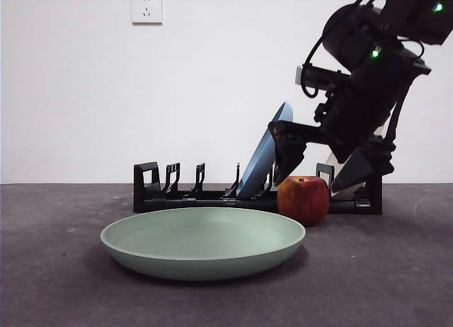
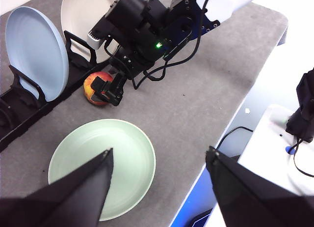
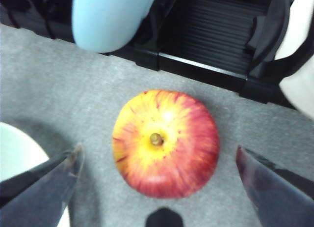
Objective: Take the green plate from the plate rack,put the plate on the table,take the apple from the table,put the apple in the plate
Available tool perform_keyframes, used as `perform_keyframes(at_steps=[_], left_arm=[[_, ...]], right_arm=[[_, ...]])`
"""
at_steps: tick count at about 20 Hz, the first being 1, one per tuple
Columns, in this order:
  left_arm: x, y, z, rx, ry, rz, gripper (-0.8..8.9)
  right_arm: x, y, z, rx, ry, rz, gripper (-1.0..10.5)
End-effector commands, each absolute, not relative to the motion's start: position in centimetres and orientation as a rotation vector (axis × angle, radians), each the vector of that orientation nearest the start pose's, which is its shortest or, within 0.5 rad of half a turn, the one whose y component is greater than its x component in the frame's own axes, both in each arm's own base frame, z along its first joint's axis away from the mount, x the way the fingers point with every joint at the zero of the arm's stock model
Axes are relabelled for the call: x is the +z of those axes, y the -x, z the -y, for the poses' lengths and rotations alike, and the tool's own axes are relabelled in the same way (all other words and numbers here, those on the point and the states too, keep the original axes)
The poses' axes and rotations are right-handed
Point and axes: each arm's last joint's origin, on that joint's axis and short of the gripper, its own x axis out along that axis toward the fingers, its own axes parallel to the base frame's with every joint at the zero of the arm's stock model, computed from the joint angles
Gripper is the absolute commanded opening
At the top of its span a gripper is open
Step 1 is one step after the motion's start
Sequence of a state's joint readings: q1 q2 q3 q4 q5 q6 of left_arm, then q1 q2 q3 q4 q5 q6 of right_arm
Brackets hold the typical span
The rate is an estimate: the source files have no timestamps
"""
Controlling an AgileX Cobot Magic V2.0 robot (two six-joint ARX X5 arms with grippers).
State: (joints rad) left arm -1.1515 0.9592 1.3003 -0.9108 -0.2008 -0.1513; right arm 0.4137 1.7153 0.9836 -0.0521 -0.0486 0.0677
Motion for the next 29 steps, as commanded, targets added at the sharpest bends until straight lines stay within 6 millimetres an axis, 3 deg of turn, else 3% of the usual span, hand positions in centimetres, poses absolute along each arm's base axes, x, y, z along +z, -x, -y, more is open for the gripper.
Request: perform_keyframes(at_steps=[1, 6, 8, 16, 19, 24, 26, 29], left_arm=[[40.6, -7.0, 14.4, -0.88, -0.222, -0.539, 3.22], [40.5, -7.0, 14.3, -0.874, -0.214, -0.551, 3.22], [40.5, -7.0, 14.3, -0.874, -0.215, -0.552, 3.22], [40.4, -7.0, 14.2, -0.871, -0.221, -0.563, 3.22], [40.3, -6.9, 14.2, -0.869, -0.225, -0.568, 3.21], [40.3, -6.9, 14.2, -0.867, -0.226, -0.569, 3.19], [40.3, -6.9, 14.2, -0.867, -0.23, -0.573, 3.19], [40.1, -6.9, 14.1, -0.863, -0.245, -0.591, 3.19]], right_arm=[[16.6, -32.4, -14.3, 0.397, 0.076, -0.807, 6.4], [15.9, -33.0, -14.6, 0.376, 0.066, -0.772, 6.2], [15.9, -33.0, -14.6, 0.373, 0.057, -0.774, 4.4], [15.7, -33.0, -14.6, 0.374, 0.059, -0.784, -0.2], [17.3, -32.4, -14.6, 0.387, 0.06, -0.766, -0.2], [23.4, -28.1, -16.5, 0.506, 0.084, -0.663, -0.2], [23.6, -26.5, -18.2, 0.571, 0.114, -0.682, -0.2], [21.7, -25.0, -21.5, 0.667, 0.174, -0.737, -0.2]])
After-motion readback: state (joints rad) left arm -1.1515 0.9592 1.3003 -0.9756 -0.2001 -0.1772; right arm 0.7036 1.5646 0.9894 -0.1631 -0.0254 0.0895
